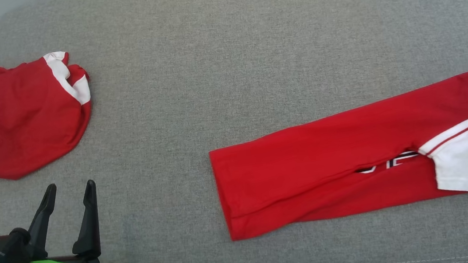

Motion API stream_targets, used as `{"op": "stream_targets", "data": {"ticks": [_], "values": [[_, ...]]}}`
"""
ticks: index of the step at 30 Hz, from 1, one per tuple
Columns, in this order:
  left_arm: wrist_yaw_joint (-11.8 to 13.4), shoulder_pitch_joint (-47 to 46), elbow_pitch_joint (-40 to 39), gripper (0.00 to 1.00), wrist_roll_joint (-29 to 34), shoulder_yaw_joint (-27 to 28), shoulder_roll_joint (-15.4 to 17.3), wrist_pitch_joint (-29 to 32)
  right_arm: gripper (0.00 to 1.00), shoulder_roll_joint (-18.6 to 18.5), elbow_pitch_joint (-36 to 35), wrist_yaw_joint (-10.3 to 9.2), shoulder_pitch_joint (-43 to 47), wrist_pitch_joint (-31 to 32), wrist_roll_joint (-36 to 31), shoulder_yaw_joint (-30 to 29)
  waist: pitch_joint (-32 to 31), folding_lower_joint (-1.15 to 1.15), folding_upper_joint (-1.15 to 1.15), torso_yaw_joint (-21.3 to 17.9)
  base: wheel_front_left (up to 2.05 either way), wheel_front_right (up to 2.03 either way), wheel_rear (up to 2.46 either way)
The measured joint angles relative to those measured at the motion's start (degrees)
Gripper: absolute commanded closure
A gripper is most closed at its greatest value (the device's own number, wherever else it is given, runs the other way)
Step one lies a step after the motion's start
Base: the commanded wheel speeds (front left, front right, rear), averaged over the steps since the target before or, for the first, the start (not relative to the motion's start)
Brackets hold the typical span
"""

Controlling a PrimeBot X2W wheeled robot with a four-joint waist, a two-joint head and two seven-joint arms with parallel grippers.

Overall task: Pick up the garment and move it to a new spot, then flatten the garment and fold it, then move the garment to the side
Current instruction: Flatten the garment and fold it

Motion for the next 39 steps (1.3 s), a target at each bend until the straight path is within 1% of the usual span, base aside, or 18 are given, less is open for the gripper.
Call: {"op": "stream_targets", "data": {"ticks": [3, 5, 7, 8, 12, 14, 15, 17, 18, 20, 22, 23, 24, 26, 29, 33, 36, 39], "values": [[0.01, 0.56, 0.0, 0.0, 0.01, 0.23, -0.27, -0.02, 1.0, -2.22, 1.29, -0.98, 1.2, -0.31, 1.4, -2.65, -0.36, 0.0, 0.0, -0.46, 0.0, 0.0, 0.0], [0.02, 0.7, -0.03, 0.0, 0.01, 0.29, -0.49, -0.09, 1.0, -3.32, 1.3, -0.98, 2.42, -0.25, 1.92, -3.44, -0.65, 0.0, 0.0, -0.7, 0.0, 0.0, 0.0], [0.02, 0.86, -0.05, 0.0, 0.01, 0.58, -0.69, -0.13, 1.0, -3.03, -0.53, -0.81, 2.59, 0.42, 3.07, -3.43, -0.9, 0.0, 0.0, -0.99, 0.0, 0.0, 0.0], [0.02, 0.96, -0.08, 0.0, 0.01, 0.67, -0.69, -0.26, 1.0, -2.58, -2.44, -0.09, 2.58, 0.94, 3.67, -3.1, -1.02, 0.0, 0.0, -1.16, 0.0, 0.0, 0.0], [0.02, 1.02, -0.08, 0.0, 0.91, -0.33, -0.67, -0.24, 1.0, 1.19, -12.22, 4.64, 2.44, 1.42, 6.79, -1.75, -1.72, 0.0, 0.0, -1.48, 0.0, 0.0, 0.0], [0.02, 1.02, -0.15, 0.0, 1.07, -0.32, -0.63, -0.23, 1.0, 3.48, -18.08, 6.83, 2.32, 1.96, 7.76, 0.65, -1.91, 0.0, 0.0, -1.49, 0.0, 0.0, 0.0], [0.02, 1.02, -0.15, 0.0, 1.07, -0.32, -0.63, -0.23, 1.0, 3.48, -18.08, 6.83, 2.32, 1.96, 7.76, 0.65, -1.91, 0.0, 0.0, -1.49, 0.0, 0.0, 0.0], [0.02, 1.02, -0.05, 0.0, 1.07, -0.22, -0.51, -0.09, 1.0, 6.25, -23.1, 7.99, 2.0, 2.36, 7.76, 3.41, -2.03, 0.0, 0.0, -1.67, 0.0, 0.0, 0.0], [0.02, 1.01, 0.12, 0.0, 1.07, -0.37, -0.46, 0.29, 1.0, 8.87, -26.47, 7.7, 1.51, 1.29, 7.04, 4.82, -2.17, 0.0, 0.0, -1.81, 0.0, 0.0, 0.0], [0.02, 0.86, 0.31, 0.0, 1.07, -0.67, -0.46, 0.53, 1.0, 10.39, -29.1, 7.14, 0.77, 1.02, 4.82, 7.22, -2.2, 0.0, 0.0, -1.87, 0.0, 0.0, 0.0], [0.02, 0.47, 0.34, 0.0, 1.07, -1.24, -0.53, 0.85, 1.0, 11.98, -30.81, 6.09, 0.38, 0.7, 1.59, 10.29, -2.15, 0.0, 0.0, -1.78, 0.0, 0.0, 0.0], [-0.01, 0.08, 0.43, 0.0, 1.07, -1.93, -0.54, 1.1, 1.0, 12.72, -31.27, 6.05, 0.39, 0.62, 0.03, 11.99, -2.09, 0.0, 0.0, -1.65, 0.0, 0.0, 0.0], [-0.1, -0.52, 0.46, 0.0, 1.09, -2.69, -0.65, 1.43, 1.0, 13.49, -31.58, 5.32, 0.42, 0.03, -1.72, 13.28, -2.02, 0.0, 0.0, -1.45, 0.0, 0.0, 0.0], [-0.36, -1.87, 0.65, 0.0, 1.23, -4.05, -0.97, 1.62, 1.0, 14.88, -31.53, 4.2, 0.43, -0.37, -4.12, 15.53, -1.88, 0.0, 0.0, -0.86, 0.0, 0.0, 0.0], [-0.62, -2.77, 1.07, 0.0, 1.23, -4.48, -1.23, 2.04, 1.0, 16.56, -30.89, 3.1, 0.28, -1.62, -9.39, 18.57, -1.63, 0.0, 0.0, 0.19, 0.0, 0.0, 0.0], [-0.62, -3.14, 2.05, 0.0, 1.23, -4.49, -1.4, 2.04, 1.0, 19.65, -28.43, 1.08, -0.83, -2.83, -12.49, 20.83, -1.25, 0.0, 0.0, 1.54, 0.0, 0.0, 0.0], [-0.62, -3.72, 2.53, 0.0, 1.24, -4.61, -1.98, 2.03, 1.0, 21.6, -26.3, 0.18, -1.61, -3.36, -13.78, 22.43, -1.18, 0.0, 0.0, 2.48, 0.0, 0.0, 0.0], [-0.62, -3.84, 3.1, 0.0, 1.24, -4.64, -2.26, 2.03, 1.0, 23.13, -24.26, 0.03, -1.86, -3.77, -15.25, 23.91, -1.36, 0.0, 0.0, 3.17, 0.0, 0.0, 0.0]]}}
